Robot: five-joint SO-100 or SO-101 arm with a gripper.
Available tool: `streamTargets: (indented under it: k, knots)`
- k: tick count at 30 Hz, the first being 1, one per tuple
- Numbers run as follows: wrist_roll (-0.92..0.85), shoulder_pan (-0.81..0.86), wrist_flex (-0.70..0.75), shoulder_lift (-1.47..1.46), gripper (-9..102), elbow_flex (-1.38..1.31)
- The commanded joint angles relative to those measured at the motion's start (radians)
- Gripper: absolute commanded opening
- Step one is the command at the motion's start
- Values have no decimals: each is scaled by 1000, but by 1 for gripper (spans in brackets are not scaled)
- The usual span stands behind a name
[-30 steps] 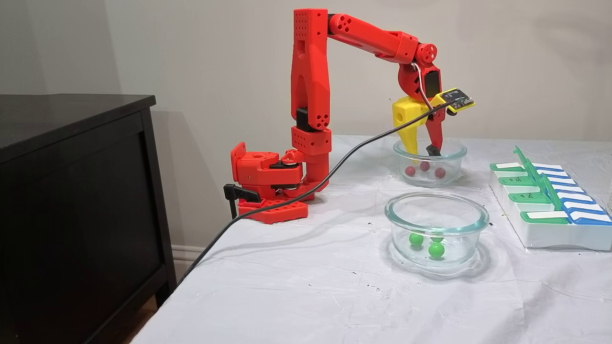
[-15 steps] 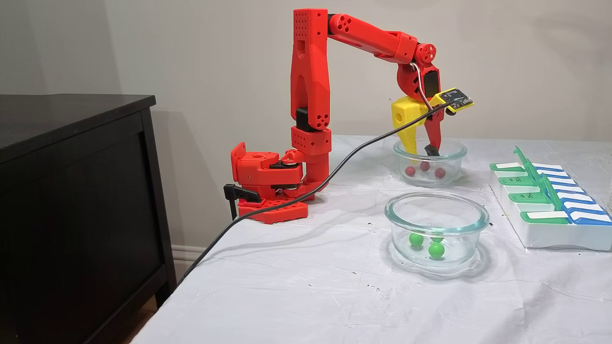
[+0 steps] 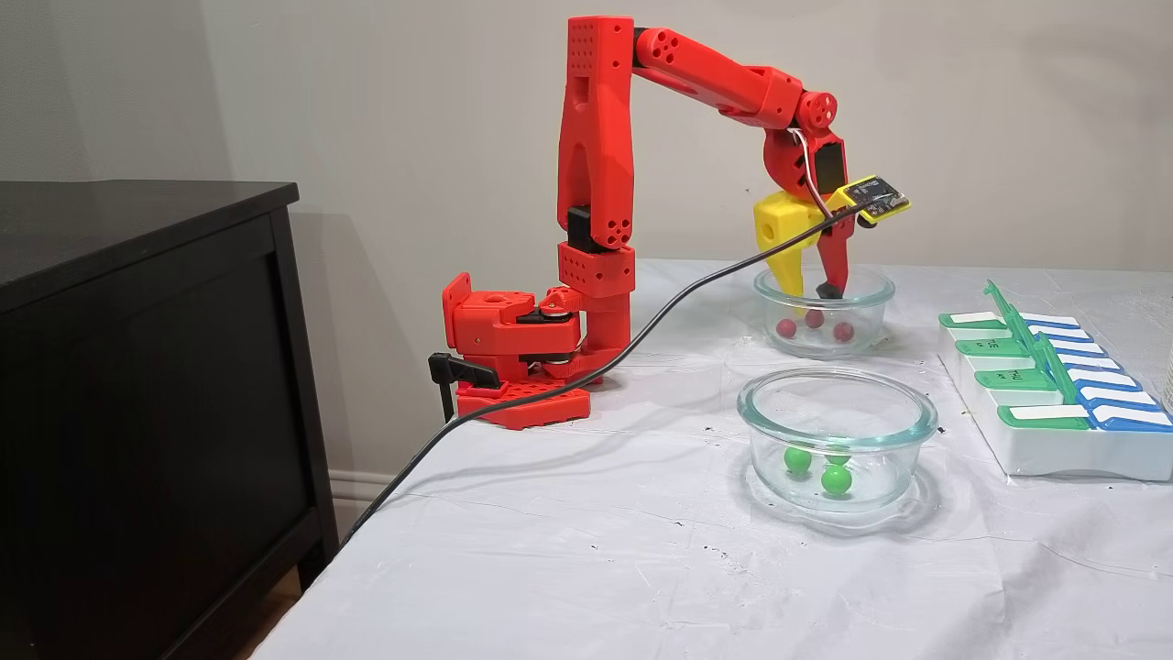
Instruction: Sort medicines into box.
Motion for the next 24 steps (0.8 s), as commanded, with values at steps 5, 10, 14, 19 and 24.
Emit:
streamTargets:
  k: [5, 10, 14, 19, 24]
  knots:
    - [5, -9, -6, 64, 21, 14]
    - [9, -6, -28, 52, 21, 26]
    - [15, 0, -23, 37, 20, 14]
    - [17, -14, -17, 51, 21, 28]
    - [17, -31, -23, 75, 21, 43]
